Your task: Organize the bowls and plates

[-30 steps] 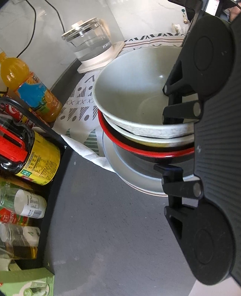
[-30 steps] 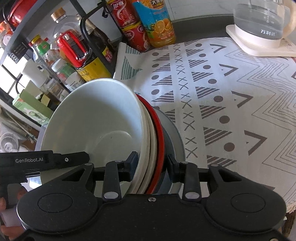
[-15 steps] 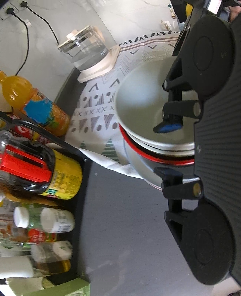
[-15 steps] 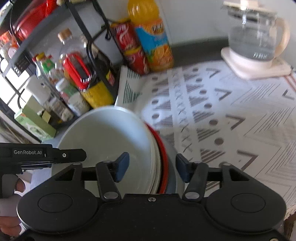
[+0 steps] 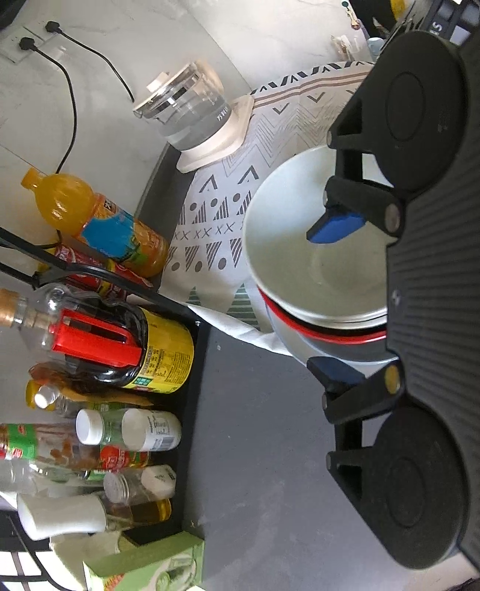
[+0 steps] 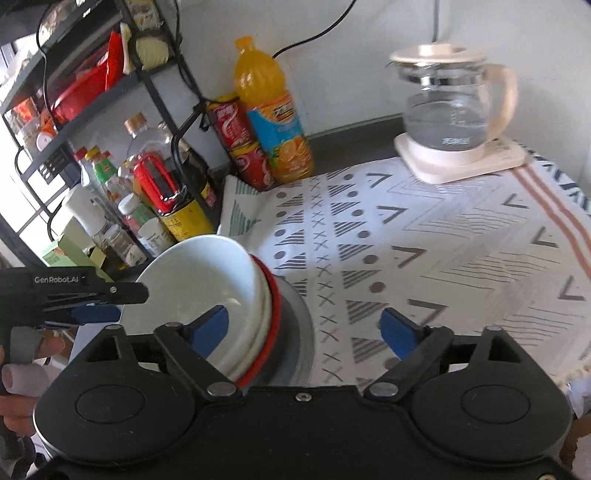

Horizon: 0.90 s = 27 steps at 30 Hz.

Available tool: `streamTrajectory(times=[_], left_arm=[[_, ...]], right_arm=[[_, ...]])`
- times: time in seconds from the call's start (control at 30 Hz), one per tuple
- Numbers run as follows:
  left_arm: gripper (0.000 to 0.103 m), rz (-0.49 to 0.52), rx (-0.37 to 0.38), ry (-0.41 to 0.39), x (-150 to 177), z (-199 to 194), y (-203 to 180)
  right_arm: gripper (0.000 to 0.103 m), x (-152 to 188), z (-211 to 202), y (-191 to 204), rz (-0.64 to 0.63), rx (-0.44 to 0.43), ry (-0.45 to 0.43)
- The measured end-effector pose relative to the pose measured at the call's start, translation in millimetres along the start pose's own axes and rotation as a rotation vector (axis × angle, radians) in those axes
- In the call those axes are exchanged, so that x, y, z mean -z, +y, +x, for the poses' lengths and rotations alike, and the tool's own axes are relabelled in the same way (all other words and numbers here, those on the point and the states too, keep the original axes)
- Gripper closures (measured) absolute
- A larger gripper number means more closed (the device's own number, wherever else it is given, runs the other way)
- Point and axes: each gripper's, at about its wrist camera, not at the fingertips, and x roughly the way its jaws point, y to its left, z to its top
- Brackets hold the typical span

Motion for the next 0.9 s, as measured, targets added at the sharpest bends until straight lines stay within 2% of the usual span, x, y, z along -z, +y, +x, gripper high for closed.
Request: streamTrajectory(times=[0.33,0.53,0.77,0.83,0.9], left_arm=[[0.035,0.049,0.018,-0.032,39.7,-36.2,-19.5],[0.028,0.081,0.047,-0.055,63.5,-63.5,-30.5],[0.026,0.106,0.069,-0.102,90.1,-94.5,-40.3],[0.017,0.123,0.072,-0.118,98.6,-103.2,-43.9],[0.016,0.138,0.077,-0.138,106.9,-111.7,-47.0]], right_arm=[[0.000,30.0,-59.9,-13.7,0.036,0.076,-0.098],[0.000,48.5,-95.3,-13.9,0.055,0.117,-0.161],[0.000,69.1,-134.3,-15.2,0.063,0.157,-0.237],[0.000,74.7,-143.9,-15.9,0.066,0.166,-0.252],[0.000,81.3,-153.5,-16.4,0.069,0.175,-0.266]])
